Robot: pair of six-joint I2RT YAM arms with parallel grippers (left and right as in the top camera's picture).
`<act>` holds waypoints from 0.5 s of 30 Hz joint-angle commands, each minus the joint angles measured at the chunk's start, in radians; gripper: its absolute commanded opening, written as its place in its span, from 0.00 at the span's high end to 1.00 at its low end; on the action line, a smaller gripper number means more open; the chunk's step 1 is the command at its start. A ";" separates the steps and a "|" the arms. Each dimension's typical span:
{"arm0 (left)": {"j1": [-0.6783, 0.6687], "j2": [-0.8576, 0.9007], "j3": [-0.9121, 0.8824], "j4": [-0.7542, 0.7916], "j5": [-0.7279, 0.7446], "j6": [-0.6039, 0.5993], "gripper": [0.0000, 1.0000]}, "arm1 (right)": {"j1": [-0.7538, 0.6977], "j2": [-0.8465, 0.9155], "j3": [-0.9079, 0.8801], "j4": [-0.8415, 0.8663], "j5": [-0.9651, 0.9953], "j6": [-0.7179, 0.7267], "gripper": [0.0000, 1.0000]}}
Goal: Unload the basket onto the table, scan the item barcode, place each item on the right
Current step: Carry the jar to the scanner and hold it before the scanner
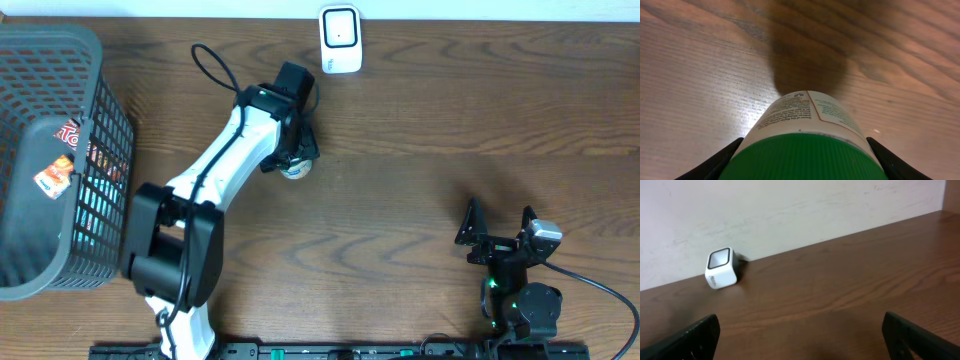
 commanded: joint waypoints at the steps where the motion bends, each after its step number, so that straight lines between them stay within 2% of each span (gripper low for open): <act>1: 0.000 0.035 -0.003 0.012 -0.019 -0.018 0.40 | 0.006 -0.005 -0.001 -0.004 -0.005 -0.008 0.01; 9: -0.044 0.091 -0.007 0.020 -0.236 -0.117 0.40 | 0.006 -0.005 -0.001 -0.004 -0.005 -0.008 0.01; 12: -0.069 0.091 -0.007 0.019 -0.301 -0.247 0.41 | 0.006 -0.005 -0.001 -0.004 -0.005 -0.008 0.01; 15: -0.086 0.091 -0.008 0.012 -0.304 -0.423 0.41 | 0.006 -0.005 -0.001 -0.004 -0.005 -0.008 0.01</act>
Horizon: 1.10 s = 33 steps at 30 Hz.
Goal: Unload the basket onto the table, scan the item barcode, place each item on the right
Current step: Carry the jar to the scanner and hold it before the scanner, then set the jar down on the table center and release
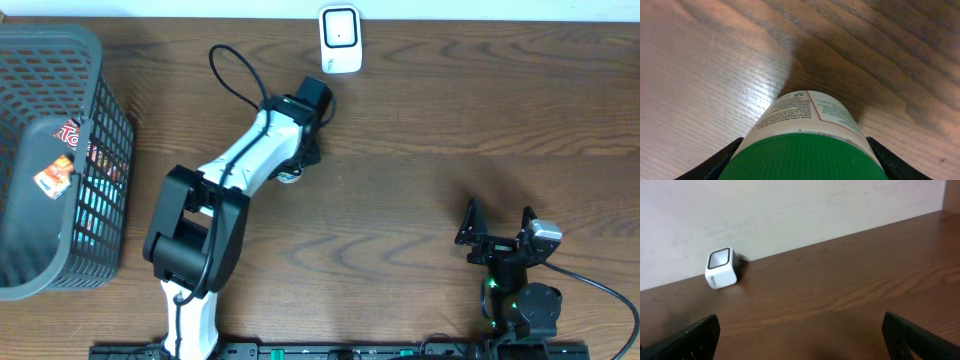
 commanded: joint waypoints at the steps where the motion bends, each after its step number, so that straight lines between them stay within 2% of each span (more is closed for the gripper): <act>1: -0.021 -0.002 -0.008 -0.018 -0.077 -0.293 0.40 | 0.006 -0.005 -0.001 -0.004 -0.005 -0.008 0.01; 3: -0.026 -0.003 -0.007 -0.024 -0.061 -0.402 0.40 | 0.006 -0.005 -0.001 -0.004 -0.005 -0.008 0.01; 5: -0.027 -0.005 -0.005 -0.025 -0.038 -0.447 0.36 | 0.006 -0.005 -0.001 -0.004 -0.005 -0.008 0.01; 7: -0.027 -0.012 0.002 -0.033 -0.021 -0.447 0.11 | 0.006 -0.005 -0.001 -0.004 -0.005 -0.008 0.01; 8: -0.027 -0.020 0.011 -0.054 -0.022 -0.447 0.05 | 0.006 -0.005 -0.001 -0.004 -0.005 -0.008 0.01; 11: -0.027 -0.063 0.031 -0.108 -0.026 -0.447 0.00 | 0.006 -0.005 -0.001 -0.004 -0.005 -0.008 0.01; 13: -0.027 -0.122 0.036 -0.135 -0.029 -0.436 0.02 | 0.006 -0.005 -0.001 -0.004 -0.005 -0.008 0.01; 18: -0.026 -0.351 0.045 -0.143 -0.029 -0.268 0.02 | 0.006 -0.005 -0.001 -0.004 -0.005 -0.008 0.01; 19: -0.021 -0.457 0.066 -0.130 -0.030 -0.150 0.02 | 0.006 -0.005 -0.001 -0.004 -0.005 -0.008 0.01; 22: 0.018 -0.590 0.112 -0.128 -0.053 0.008 0.02 | 0.006 -0.005 -0.001 -0.004 -0.005 -0.008 0.01; 24: 0.088 -0.674 0.142 -0.132 -0.091 0.103 0.02 | 0.006 -0.005 -0.001 -0.004 -0.005 -0.008 0.01; 27: 0.264 -0.760 0.177 -0.152 -0.108 0.156 0.02 | 0.006 -0.005 -0.001 -0.004 -0.005 -0.008 0.01; 30: 0.523 -0.814 0.183 -0.170 -0.075 0.157 0.02 | 0.006 -0.005 -0.001 -0.004 -0.005 -0.008 0.01; 33: 0.774 -0.821 0.183 -0.177 0.033 0.174 0.02 | 0.006 -0.005 -0.001 -0.004 -0.005 -0.008 0.01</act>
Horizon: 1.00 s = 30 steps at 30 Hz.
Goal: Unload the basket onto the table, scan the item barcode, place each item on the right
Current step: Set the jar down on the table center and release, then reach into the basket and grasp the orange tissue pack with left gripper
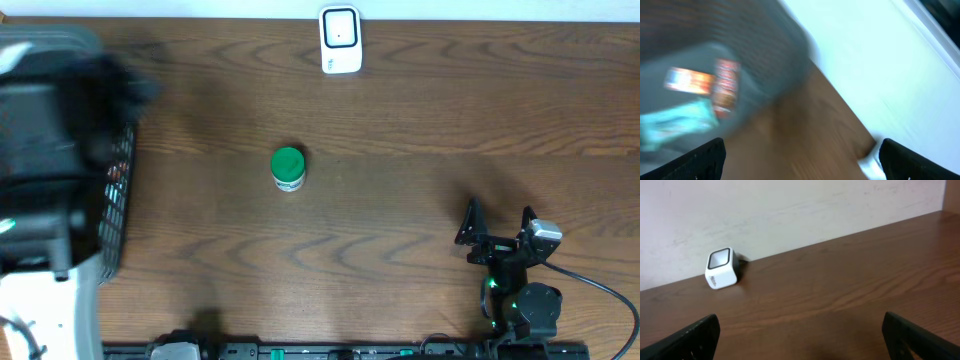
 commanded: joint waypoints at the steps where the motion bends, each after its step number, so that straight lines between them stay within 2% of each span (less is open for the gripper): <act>1: 0.263 0.023 -0.006 -0.011 0.133 0.089 0.02 | 0.006 -0.005 -0.001 -0.004 -0.005 -0.008 0.01; 5: 0.476 0.093 -0.024 -0.045 0.226 0.098 0.02 | 0.006 -0.005 -0.001 -0.004 -0.005 -0.008 0.01; 10: 0.579 0.238 -0.074 -0.035 0.231 0.155 0.02 | 0.006 -0.005 -0.001 -0.004 -0.005 -0.008 0.01; 18: 0.589 0.489 -0.075 0.036 0.231 0.421 0.01 | 0.006 -0.005 -0.001 -0.004 -0.005 -0.008 0.01; 20: 0.589 0.544 -0.075 0.059 0.230 0.483 0.03 | 0.006 -0.005 -0.001 -0.004 -0.005 -0.008 0.01; 30: 0.589 0.718 -0.075 0.175 0.230 0.646 0.02 | 0.006 -0.005 -0.001 -0.004 -0.005 -0.008 0.01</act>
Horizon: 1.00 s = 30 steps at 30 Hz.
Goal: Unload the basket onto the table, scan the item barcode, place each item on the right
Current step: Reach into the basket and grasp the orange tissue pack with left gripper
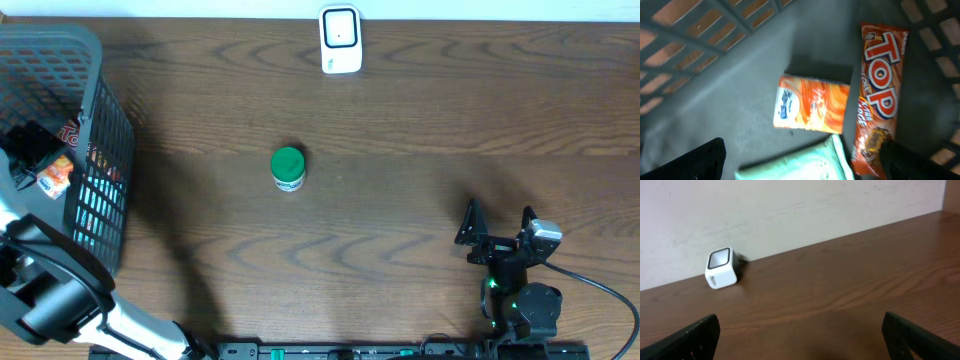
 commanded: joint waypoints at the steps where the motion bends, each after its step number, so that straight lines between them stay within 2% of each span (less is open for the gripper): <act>1: 0.001 0.048 -0.005 0.023 0.005 0.104 0.02 | 0.006 -0.005 -0.001 -0.004 -0.005 -0.008 0.01; 14: -0.008 0.213 -0.005 0.066 0.007 0.133 0.02 | 0.006 -0.005 -0.001 -0.004 -0.005 -0.008 0.01; 24: -0.009 0.239 -0.005 0.083 0.006 0.132 0.01 | 0.006 -0.005 -0.001 -0.004 -0.005 -0.008 0.01; 26: -0.009 0.239 -0.005 0.073 0.006 0.132 0.09 | 0.006 -0.005 -0.001 -0.004 -0.005 -0.008 0.01; 28: -0.009 0.239 -0.005 0.060 0.006 0.132 0.25 | 0.006 -0.005 -0.001 -0.004 -0.005 -0.008 0.01; 30: -0.009 0.239 -0.004 0.045 0.006 0.132 0.34 | 0.006 -0.005 -0.001 -0.004 -0.005 -0.008 0.01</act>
